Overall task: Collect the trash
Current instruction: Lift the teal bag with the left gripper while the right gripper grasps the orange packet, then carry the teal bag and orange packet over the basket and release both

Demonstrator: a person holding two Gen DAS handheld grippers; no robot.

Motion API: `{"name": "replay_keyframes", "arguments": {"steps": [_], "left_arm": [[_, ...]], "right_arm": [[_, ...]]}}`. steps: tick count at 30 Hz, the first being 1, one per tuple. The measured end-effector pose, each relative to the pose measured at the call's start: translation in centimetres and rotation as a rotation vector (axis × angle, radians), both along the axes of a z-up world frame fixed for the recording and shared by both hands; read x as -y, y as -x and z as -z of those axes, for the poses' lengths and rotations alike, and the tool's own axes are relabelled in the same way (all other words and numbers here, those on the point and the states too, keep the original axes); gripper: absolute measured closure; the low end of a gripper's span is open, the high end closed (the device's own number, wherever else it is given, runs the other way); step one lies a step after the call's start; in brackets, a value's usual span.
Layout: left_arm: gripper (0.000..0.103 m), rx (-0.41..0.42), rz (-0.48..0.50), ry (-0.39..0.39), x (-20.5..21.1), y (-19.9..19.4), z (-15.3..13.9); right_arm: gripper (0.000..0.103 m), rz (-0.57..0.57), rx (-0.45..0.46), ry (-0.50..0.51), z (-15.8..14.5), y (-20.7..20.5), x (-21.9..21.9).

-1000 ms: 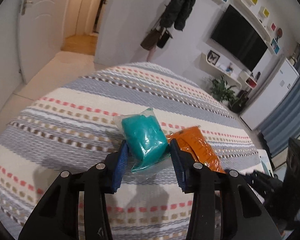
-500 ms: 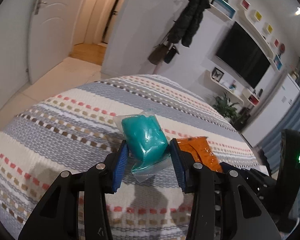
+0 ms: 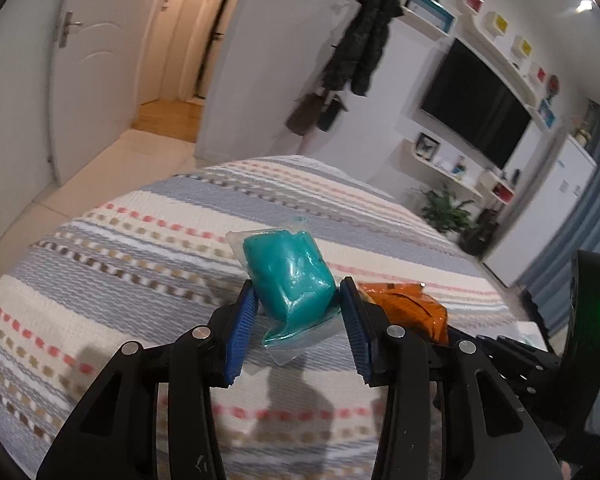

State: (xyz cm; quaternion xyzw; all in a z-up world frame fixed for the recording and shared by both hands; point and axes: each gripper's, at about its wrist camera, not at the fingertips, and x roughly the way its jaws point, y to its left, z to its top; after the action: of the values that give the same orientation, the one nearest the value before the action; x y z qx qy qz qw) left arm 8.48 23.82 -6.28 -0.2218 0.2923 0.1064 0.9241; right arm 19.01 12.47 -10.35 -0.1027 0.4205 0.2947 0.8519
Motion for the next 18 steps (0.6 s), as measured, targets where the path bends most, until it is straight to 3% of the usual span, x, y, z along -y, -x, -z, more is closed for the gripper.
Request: {"name": "replay_keyframes", "arguments": {"steps": [5,18], "left_arm": [[0.062,0.036,0.087,-0.029,3.7,-0.2,-2.2],[0.062,0.088,0.343,-0.084,17.2,-3.9,-7.0]], "right_arm": [[0.074,0.066,0.026,-0.069,-2.6,-0.2,4.8],[0.074,0.336,0.179,-0.172,-8.6,-0.5,22.9]]}}
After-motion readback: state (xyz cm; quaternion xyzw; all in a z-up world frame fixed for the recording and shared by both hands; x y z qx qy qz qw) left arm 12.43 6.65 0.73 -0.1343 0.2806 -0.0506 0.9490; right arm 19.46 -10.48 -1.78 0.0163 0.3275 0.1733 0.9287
